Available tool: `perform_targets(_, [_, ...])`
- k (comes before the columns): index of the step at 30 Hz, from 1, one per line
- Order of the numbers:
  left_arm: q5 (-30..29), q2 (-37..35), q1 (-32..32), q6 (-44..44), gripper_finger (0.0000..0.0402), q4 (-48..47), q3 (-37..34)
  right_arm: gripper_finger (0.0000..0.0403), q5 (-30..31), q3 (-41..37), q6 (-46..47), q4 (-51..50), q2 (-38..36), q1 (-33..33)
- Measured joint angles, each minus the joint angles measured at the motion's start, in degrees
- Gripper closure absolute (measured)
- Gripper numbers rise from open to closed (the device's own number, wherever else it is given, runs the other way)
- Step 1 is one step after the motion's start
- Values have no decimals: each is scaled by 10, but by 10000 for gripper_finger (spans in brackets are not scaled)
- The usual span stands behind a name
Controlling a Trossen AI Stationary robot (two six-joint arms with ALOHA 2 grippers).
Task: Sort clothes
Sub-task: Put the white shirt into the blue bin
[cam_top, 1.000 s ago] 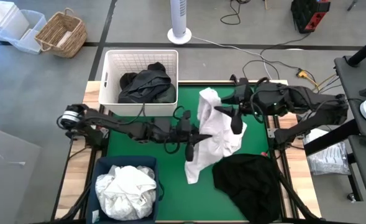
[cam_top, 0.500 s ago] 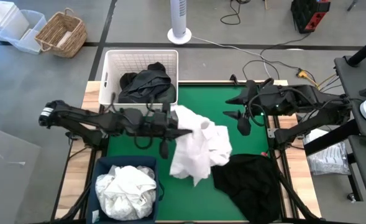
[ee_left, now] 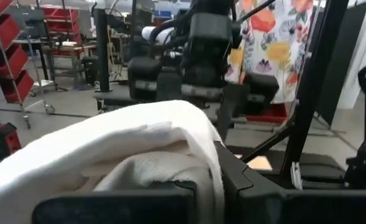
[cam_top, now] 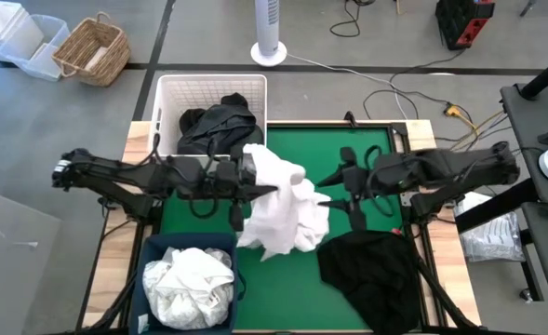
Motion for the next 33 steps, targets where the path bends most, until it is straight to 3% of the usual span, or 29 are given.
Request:
perform_targets(10, [-36, 37, -3, 10, 400, 25, 0, 132, 45, -183, 0, 298, 7, -1])
perform_targets(18, [-25, 59, -8, 30, 400, 79, -1, 126, 51, -260, 11, 496, 59, -7])
perform_targets(23, [-25, 61, -11, 30, 399, 79, -1, 187, 52, -247, 5, 513, 89, -8])
perform_targets(29, [-25, 61, -12, 16, 361, 58, -1, 359, 51, -228, -35, 511, 114, -8])
perform_targets(33, [-41, 52, -12, 10, 306, 8, -1, 387, 50, -228, -37, 492, 114, -4])
